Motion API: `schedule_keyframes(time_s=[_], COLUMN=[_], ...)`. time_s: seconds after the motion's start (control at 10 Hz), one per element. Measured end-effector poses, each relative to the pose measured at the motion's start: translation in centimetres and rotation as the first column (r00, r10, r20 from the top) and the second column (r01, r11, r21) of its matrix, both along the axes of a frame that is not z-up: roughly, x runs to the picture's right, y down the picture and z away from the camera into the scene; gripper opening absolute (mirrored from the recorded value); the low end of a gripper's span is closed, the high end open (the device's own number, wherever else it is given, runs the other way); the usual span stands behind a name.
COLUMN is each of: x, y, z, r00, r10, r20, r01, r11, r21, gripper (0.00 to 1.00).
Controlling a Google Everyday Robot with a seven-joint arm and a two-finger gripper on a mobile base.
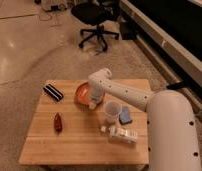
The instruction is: Drag the ceramic bowl in a circle
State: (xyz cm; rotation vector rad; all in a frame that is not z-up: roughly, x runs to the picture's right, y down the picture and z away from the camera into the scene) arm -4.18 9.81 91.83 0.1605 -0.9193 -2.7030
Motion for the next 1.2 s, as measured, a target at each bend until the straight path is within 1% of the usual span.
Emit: schedule_keyframes(time_s=[0.1,0.2,0.5,0.6,0.7,0.8,1.0,1.1,1.2], x=[1.0,2.2,5.3,5.2,4.6,2.9,0.1,-1.7,-4.1], y=[0.2,0.2,-0.6,-1.4,-1.9,-2.7,-3.5,-3.8,-3.9], z=[-0.2,-0.4,-0.3,-0.1,0.1,0.5,0.9,1.0,0.9], r00=[1.0,0.999,0.993,0.992,0.993,0.995,0.997,0.996,0.993], r10=[-0.007,-0.01,-0.001,-0.005,-0.014,-0.037,-0.067,-0.085,-0.111], r20=[-0.023,-0.052,-0.121,-0.124,-0.116,-0.088,-0.045,-0.016,0.027], r01=[0.007,0.01,0.001,0.007,0.017,0.04,0.069,0.086,0.109], r11=[1.0,1.0,1.0,0.9998,0.9996,0.9986,0.9964,0.9947,0.992], r21=[0.0,0.001,0.005,0.016,0.023,0.035,0.05,0.056,0.064], gripper=[0.04,0.0,0.0,0.0,0.0,0.0,0.0,0.0,0.0])
